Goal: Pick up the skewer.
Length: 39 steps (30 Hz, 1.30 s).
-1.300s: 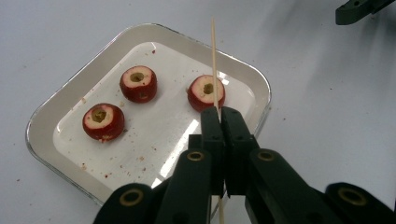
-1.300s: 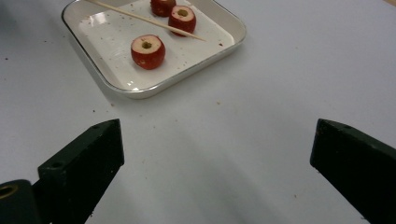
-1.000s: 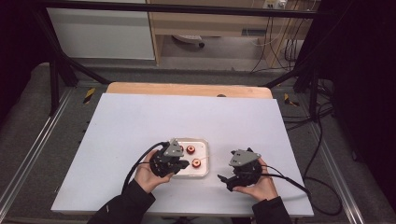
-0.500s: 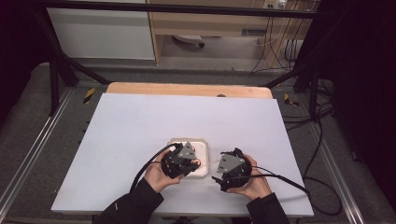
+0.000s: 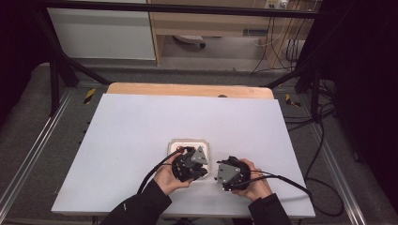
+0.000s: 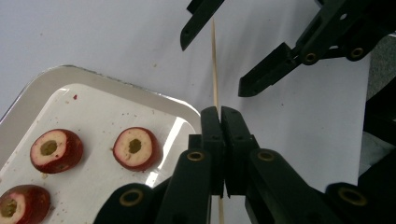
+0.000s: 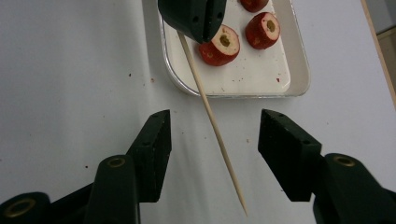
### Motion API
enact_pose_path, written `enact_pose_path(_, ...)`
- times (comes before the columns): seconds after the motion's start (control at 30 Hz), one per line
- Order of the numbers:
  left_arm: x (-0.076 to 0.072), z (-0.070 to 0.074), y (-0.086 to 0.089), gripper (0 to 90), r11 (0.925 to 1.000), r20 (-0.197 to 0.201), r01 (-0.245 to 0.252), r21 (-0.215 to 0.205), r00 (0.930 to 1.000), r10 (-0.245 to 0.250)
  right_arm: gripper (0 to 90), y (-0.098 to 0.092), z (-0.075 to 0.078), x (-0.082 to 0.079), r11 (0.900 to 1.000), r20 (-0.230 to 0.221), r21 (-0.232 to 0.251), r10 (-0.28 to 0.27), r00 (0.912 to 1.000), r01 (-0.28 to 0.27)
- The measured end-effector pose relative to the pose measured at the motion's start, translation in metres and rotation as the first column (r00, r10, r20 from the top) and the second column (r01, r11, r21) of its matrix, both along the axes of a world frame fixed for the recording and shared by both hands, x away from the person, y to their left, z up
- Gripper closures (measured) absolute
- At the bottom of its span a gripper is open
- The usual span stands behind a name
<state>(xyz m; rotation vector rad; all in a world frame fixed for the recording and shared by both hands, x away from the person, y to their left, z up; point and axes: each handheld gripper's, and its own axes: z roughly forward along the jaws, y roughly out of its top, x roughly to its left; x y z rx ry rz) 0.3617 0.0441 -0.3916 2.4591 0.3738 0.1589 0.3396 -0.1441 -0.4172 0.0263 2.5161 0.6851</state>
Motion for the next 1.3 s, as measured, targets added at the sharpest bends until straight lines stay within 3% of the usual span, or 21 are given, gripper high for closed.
enact_pose_path(0.23,-0.0015,-0.001,-0.0043,88.6,1.0,-0.006,0.008,0.001,1.0,-0.008,59.4,0.001,-0.0044,-0.0002,0.997,0.018,-0.045,0.059,0.9981,-0.058)
enact_pose_path(0.37,-0.0012,-0.0014,-0.0043,88.6,0.9998,-0.011,0.015,0.01,0.9998,-0.015,65.5,0.0011,-0.0055,0.0003,0.99,0.066,-0.099,0.112,0.9915,-0.105)
enact_pose_path(0.53,-0.002,-0.0034,-0.0055,88.6,0.9996,-0.017,0.023,0.013,0.9996,-0.023,75.7,0.0012,-0.0077,-0.0015,0.978,0.09,-0.143,0.165,0.9822,-0.151)
enact_pose_path(0.83,-0.0022,-0.006,-0.0062,88.6,0.9996,-0.022,0.023,0.013,0.9995,-0.023,87.4,0.001,-0.0094,-0.0029,0.965,0.095,-0.186,0.204,0.9742,-0.184)
enact_pose_path(1.13,-0.001,-0.0071,-0.0053,87.9,0.9997,-0.031,0.022,0.012,0.9993,-0.022,88.6,0.0012,-0.0097,-0.0041,0.959,0.089,-0.205,0.218,0.9719,-0.196)
enact_pose_path(1.17,-0.0002,-0.0063,-0.0045,87.4,0.9995,-0.032,0.02,0.023,0.9993,-0.019,88.7,0.0012,-0.0089,-0.0042,0.956,0.097,-0.214,0.224,0.9697,-0.2)
enact_pose_path(1.23,0.0014,-0.0046,-0.0038,77.3,0.9983,-0.038,-0.004,0.059,0.9992,0.006,88.6,0.0012,-0.0079,-0.0047,0.957,0.105,-0.216,0.218,0.9704,-0.192)
enact_pose_path(1.3,0.0031,-0.003,-0.0028,77.3,0.9967,-0.052,-0.005,0.081,0.9986,0.01,88.6,0.0014,-0.007,-0.0046,0.955,0.123,-0.233,0.215,0.9688,-0.182)
